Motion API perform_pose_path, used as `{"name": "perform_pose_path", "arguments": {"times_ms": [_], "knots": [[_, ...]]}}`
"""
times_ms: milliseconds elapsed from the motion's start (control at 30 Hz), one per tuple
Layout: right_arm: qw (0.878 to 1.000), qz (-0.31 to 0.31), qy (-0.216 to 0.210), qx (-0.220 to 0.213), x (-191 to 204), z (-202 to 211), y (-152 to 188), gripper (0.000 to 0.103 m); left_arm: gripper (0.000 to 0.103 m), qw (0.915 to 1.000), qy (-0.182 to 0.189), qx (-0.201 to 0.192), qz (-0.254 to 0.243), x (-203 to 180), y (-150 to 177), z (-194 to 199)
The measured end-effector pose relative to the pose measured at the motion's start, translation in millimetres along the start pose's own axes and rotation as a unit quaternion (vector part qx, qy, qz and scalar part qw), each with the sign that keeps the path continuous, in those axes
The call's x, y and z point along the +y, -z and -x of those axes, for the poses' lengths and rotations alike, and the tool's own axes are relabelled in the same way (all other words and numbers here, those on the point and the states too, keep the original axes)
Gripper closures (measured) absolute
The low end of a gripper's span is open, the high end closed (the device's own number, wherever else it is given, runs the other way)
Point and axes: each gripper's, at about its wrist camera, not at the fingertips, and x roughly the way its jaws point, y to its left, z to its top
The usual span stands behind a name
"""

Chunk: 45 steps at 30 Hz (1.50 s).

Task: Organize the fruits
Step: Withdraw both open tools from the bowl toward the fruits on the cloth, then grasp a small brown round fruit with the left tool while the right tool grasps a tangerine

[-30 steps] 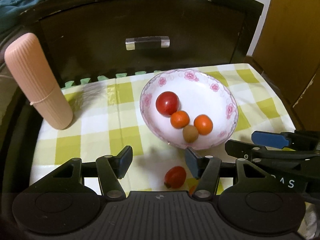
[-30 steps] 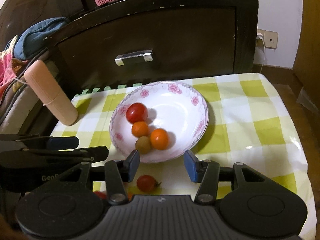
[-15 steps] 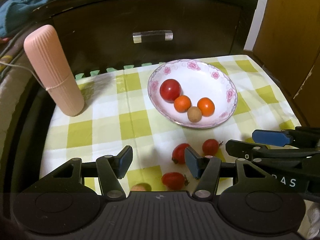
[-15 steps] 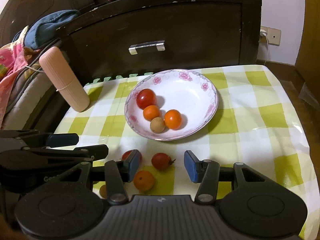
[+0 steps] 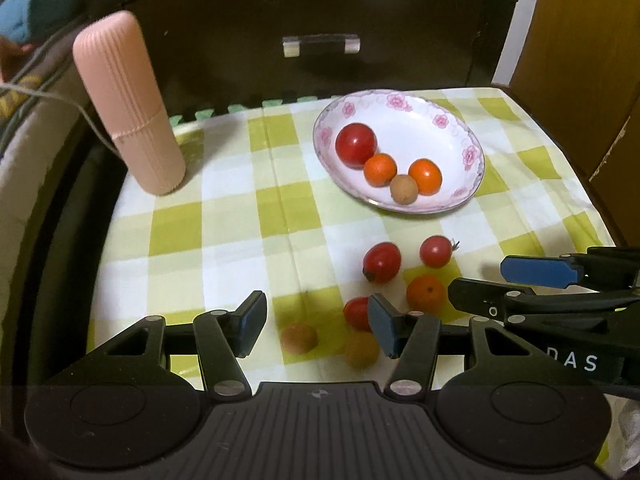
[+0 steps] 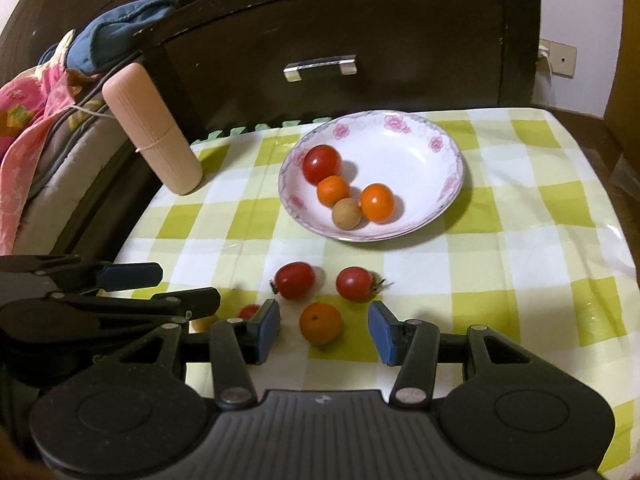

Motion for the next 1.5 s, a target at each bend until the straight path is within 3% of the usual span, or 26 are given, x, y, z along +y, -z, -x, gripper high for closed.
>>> {"name": "perform_pose_path", "arguments": {"times_ms": [333,533,767,933,1500], "knots": [[1.0,0.007,-0.019,0.022,8.3,-6.6,3.9,0.055,0.038,0.9995,0.007,0.029,0.013,9.6,9.8,-13.7],[1.0,0.001,-0.019,0.023,4.7,-7.1,3.5,0.053,0.052,0.9985,-0.001,0.053,0.013,12.9,11.6,-29.6],[0.999,0.004,-0.025,0.031,7.6,-12.2,5.5,0.053,0.057,0.998,-0.002,0.061,0.018,12.8,8.2,-41.3],[0.999,0.005,-0.024,0.033,7.3,-14.5,5.9,0.053,0.069,0.997,-0.005,0.075,0.019,11.8,10.4,-48.7],[0.999,-0.04,0.013,0.032,-30.6,-18.2,1.2,0.053,0.07,0.9975,0.009,0.067,0.021,13.0,15.6,-32.0]]}}
